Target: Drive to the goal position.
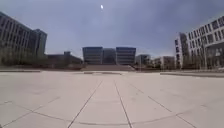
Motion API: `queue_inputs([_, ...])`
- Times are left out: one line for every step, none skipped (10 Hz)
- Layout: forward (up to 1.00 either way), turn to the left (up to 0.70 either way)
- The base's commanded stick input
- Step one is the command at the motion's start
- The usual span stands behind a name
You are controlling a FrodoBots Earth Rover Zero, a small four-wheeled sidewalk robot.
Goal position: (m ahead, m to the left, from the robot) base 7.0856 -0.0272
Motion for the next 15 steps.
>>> queue_inputs([0.70, 0.00])
queue_inputs([0.70, 0.00])
queue_inputs([0.70, 0.00])
queue_inputs([0.70, 0.00])
queue_inputs([0.70, 0.00])
queue_inputs([0.70, 0.00])
queue_inputs([0.70, 0.00])
queue_inputs([0.70, 0.00])
queue_inputs([0.70, 0.00])
queue_inputs([0.70, 0.00])
queue_inputs([0.70, 0.00])
queue_inputs([0.70, 0.00])
queue_inputs([0.70, 0.00])
queue_inputs([0.70, 0.00])
queue_inputs([0.70, 0.00])
